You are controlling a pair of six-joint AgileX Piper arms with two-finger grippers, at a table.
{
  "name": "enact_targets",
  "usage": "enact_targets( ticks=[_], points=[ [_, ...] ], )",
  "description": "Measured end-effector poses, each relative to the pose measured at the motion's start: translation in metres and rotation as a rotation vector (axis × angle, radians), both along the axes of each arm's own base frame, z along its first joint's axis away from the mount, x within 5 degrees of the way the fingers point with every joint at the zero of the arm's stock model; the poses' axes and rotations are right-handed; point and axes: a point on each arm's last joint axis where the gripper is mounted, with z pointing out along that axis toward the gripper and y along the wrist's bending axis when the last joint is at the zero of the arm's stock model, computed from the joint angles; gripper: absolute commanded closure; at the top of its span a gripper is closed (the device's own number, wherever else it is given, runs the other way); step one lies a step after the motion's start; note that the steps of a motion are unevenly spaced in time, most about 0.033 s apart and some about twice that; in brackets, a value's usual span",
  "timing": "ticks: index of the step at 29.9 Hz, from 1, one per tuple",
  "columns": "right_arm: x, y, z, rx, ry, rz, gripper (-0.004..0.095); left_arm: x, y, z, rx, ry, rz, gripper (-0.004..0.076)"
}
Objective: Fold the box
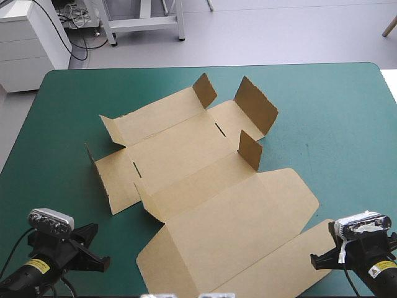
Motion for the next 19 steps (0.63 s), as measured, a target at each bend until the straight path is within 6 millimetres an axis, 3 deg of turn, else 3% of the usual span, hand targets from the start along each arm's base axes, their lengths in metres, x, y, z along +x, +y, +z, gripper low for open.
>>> enact_targets(
  ticks=[19],
  points=[
    [0.0017,-0.0001,-0.0003,-0.006,0.006,0.004,0.0929,0.0002,0.0,0.0002,0.0,-0.003,0.0,0.0731]
  ],
)
